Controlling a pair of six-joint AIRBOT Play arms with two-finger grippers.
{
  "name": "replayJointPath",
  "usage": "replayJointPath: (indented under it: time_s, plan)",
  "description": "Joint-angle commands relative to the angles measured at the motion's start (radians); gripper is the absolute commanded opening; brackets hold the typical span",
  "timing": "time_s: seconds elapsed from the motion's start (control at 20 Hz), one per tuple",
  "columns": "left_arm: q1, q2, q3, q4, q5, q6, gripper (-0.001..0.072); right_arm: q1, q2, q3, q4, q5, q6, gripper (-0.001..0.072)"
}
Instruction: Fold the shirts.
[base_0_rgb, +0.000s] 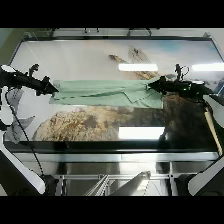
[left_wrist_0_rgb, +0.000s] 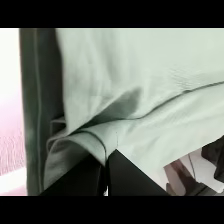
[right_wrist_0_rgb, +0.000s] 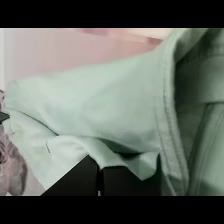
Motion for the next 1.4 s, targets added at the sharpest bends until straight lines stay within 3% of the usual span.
replayJointPath:
  time_s: [0.0,0.2,0.4,0.45,0.55,0.6,0.65,0.7,0.75,0.9,0.95,1.05,1.35]
  plan:
    - [0.003,-0.006,0.003,0.042,-0.029,-0.005,0.0021,0.002,-0.016,0.068,-0.006,0.036,-0.018,0.001]
    - [0.003,-0.005,0.032,0.047,-0.086,-0.008,0.0021,0.02,-0.015,0.151,-0.007,0.084,0.01,0.001]
    - [0.003,-0.004,0.031,0.046,-0.09,-0.009,0.0022,0.029,-0.023,0.154,-0.057,0.013,0.01,0.0011]
    - [0.003,-0.003,0.032,0.045,-0.097,-0.01,0.0025,0.028,-0.024,0.154,-0.088,-0.003,0.009,0.0041]
    - [0.012,0.009,0.032,0.044,-0.104,-0.01,0.0408,0.016,-0.023,0.163,-0.149,-0.012,0.009,0.0522]
    - [0.021,0.024,0.032,0.044,-0.096,-0.01,0.0587,0.001,-0.022,0.177,-0.186,0.008,0.01,0.0526]
    - [0.032,0.045,0.032,0.044,-0.078,-0.01,0.071,-0.021,-0.022,0.2,-0.231,0.038,0.023,0.0526]
    - [0.047,0.068,0.032,0.045,-0.06,-0.01,0.0709,-0.05,-0.022,0.227,-0.295,0.064,0.083,0.0534]
    - [0.067,0.093,0.032,0.044,-0.036,-0.01,0.0708,-0.079,-0.022,0.251,-0.372,0.084,0.161,0.0648]
    - [0.098,0.153,0.031,-0.002,-0.008,-0.019,0.07,-0.13,-0.031,0.263,-0.525,0.159,0.303,0.0679]
    - [0.097,0.165,0.031,-0.038,-0.009,-0.019,0.0588,-0.133,-0.042,0.262,-0.537,0.186,0.311,0.0679]
    - [0.075,0.179,0.031,-0.097,-0.004,-0.013,0.0004,-0.119,-0.072,0.263,-0.53,0.203,0.31,0.0679]
    - [-0.085,0.185,0.029,-0.135,0.022,-0.005,0.0002,0.002,-0.142,0.264,-0.443,0.198,0.301,0.0678]
